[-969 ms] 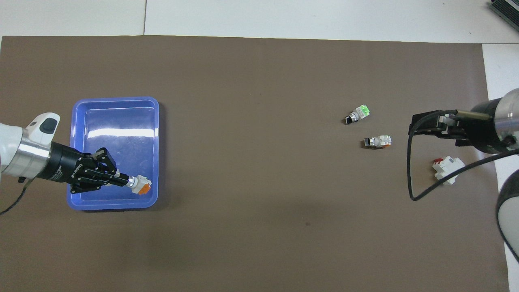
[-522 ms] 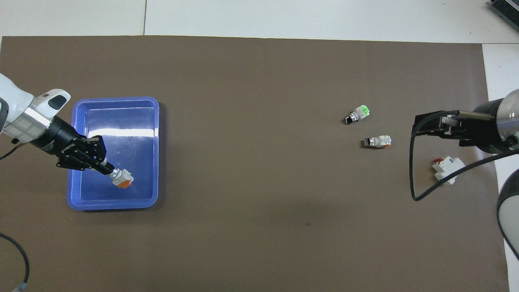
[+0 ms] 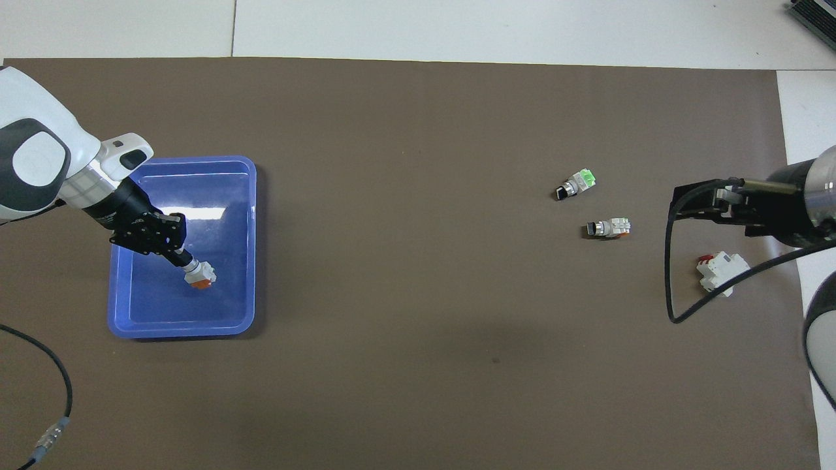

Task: Turn and place switch with both arms
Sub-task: 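Lower the switch into the blue tray and open the left gripper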

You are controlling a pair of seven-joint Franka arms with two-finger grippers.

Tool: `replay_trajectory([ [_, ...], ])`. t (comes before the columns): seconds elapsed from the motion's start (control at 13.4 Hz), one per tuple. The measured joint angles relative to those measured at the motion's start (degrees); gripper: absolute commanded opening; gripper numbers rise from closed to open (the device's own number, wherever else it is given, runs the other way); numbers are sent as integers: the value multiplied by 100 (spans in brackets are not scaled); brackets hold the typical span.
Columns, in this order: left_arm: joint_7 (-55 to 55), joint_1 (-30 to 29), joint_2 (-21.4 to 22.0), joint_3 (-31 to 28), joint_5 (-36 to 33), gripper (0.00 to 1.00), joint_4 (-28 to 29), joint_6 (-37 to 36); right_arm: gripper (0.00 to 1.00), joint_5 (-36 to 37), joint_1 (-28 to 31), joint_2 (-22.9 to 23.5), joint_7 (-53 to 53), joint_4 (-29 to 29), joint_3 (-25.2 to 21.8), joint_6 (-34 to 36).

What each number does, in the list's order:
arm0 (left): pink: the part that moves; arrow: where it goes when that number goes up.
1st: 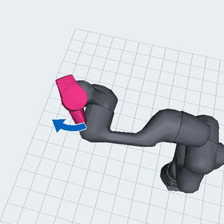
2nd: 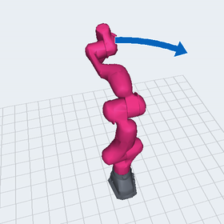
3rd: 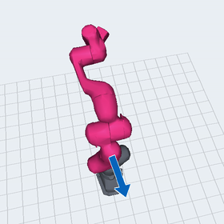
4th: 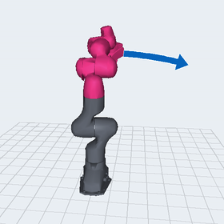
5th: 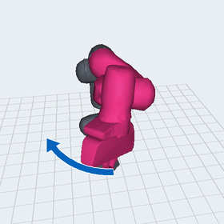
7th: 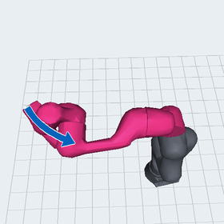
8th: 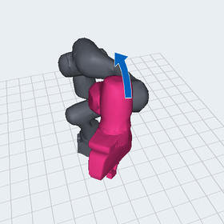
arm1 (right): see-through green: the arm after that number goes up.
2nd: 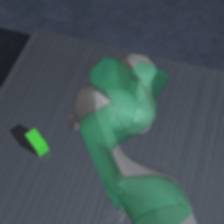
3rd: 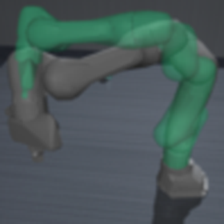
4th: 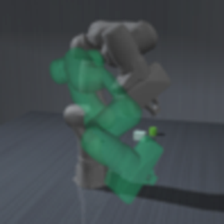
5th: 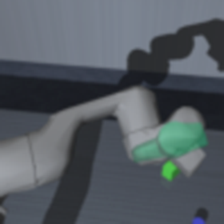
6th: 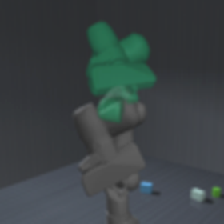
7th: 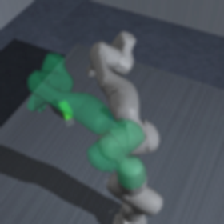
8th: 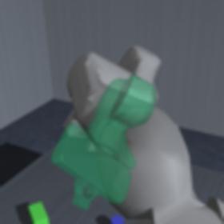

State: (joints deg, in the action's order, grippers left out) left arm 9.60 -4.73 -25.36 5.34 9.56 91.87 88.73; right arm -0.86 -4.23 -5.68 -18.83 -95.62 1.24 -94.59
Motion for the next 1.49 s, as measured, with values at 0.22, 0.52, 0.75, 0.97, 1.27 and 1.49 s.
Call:
replay_trajectory([
  [0.22, 389, 0, -58, 60, -12, 0, 9, 149, 100, 4, 173, 41, 35, 6, 2, 116],
  [0.52, 431, 4, -42, 179, -12, 28, 95, -6, 100, 4, 646, 111, 359, 6, -9, 182],
  [0.75, 394, 78, -21, 246, -12, 52, 157, -57, 100, 4, 620, 109, 379, 25, 16, 267],
  [0.97, 342, 151, -12, 258, -12, 75, 149, -30, 100, 4, 601, 108, 379, 26, 37, 346],
  [1.27, 343, 150, 227, 257, -12, 99, 120, 685, 100, 3, 601, 87, 379, 34, 37, 346],
  [1.49, 351, 172, 722, 263, -18, 99, 103, 1175, 100, -1, 594, 46, 379, 55, 71, 346],
])
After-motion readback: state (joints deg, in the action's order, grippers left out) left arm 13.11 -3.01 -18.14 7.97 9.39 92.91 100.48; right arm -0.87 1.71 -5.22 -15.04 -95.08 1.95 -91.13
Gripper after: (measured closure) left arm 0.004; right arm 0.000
